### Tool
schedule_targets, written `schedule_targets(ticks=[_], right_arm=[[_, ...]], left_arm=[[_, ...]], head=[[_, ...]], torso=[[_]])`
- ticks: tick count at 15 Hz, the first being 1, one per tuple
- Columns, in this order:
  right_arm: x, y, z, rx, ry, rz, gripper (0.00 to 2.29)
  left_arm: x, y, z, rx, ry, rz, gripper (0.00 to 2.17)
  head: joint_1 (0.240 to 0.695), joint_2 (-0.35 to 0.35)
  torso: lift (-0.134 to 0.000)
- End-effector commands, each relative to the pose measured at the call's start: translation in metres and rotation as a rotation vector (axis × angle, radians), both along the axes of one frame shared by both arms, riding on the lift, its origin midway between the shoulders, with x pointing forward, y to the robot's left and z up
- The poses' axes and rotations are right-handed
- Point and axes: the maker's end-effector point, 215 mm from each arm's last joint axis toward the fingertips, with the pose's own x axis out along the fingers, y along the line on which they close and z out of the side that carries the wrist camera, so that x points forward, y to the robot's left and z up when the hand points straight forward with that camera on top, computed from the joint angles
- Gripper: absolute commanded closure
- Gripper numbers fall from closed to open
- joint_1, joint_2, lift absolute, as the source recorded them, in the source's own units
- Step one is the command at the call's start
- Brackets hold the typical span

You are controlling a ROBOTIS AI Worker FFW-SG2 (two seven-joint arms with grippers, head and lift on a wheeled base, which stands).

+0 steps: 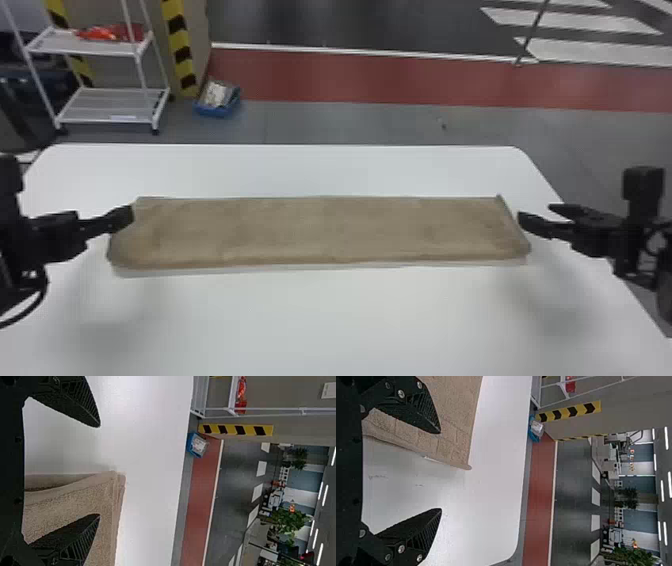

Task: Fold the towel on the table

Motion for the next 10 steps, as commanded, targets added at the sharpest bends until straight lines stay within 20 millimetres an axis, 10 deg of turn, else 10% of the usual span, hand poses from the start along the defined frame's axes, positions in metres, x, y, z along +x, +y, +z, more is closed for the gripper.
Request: schedule_targets(ticks=[1,10], right_arm=[[0.0000,0.0014,-0.0021,0.001,0.008,-0.001,0.22],[-0.0034,0.0037,-0.0100,0.020,0.023,0.008,0.22]], left_arm=[[-0.0009,0.0049,0.0005,0.000,0.000,0.003,0.08],[-0.0029,0.0059,-0.0048,-0.005,0.009,-0.007,0.09]], head=[[0.695,-0.117],[0.695,-0.107]], torso=[[-0.128],[-0.128]])
